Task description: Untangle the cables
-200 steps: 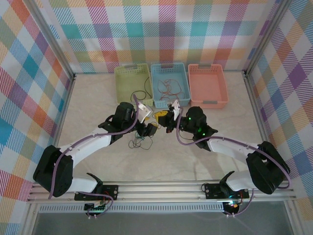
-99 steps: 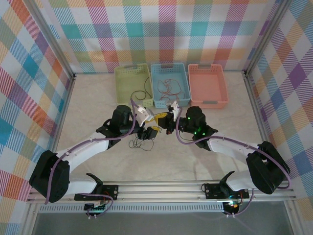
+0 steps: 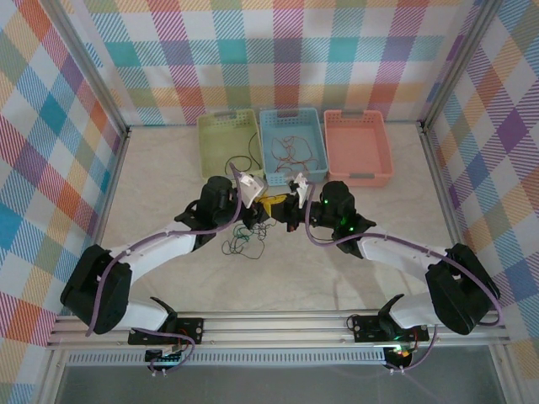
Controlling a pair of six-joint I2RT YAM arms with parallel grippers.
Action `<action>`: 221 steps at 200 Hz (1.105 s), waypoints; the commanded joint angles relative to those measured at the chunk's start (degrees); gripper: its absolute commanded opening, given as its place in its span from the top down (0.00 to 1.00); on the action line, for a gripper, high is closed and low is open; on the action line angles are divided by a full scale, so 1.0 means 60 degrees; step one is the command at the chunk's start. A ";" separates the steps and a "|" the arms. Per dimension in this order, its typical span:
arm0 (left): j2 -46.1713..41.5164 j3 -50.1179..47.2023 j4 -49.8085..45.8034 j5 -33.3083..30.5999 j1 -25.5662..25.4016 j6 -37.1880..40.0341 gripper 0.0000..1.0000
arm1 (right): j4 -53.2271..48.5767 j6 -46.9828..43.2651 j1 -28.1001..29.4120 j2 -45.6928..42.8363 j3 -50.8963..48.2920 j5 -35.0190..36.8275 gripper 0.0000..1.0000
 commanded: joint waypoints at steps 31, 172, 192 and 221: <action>0.0440 0.0443 0.1191 -0.1991 -0.0218 -0.0738 0.72 | 0.0073 0.0175 -0.0047 -0.0501 -0.0268 -0.0930 1.00; 0.0588 0.0869 0.0902 -0.2858 0.0188 -0.0685 0.73 | 0.0467 -0.0032 -0.0047 -0.1077 -0.0334 -0.2532 1.00; 0.0452 0.0701 0.0934 -0.2273 0.0182 -0.0651 0.70 | 0.0134 -0.0106 -0.0048 -0.1054 -0.0334 -0.2336 1.00; 0.0208 0.0210 0.1183 -0.1222 0.0179 -0.0426 0.66 | 0.0130 -0.0096 -0.0049 -0.1033 -0.0336 -0.2228 1.00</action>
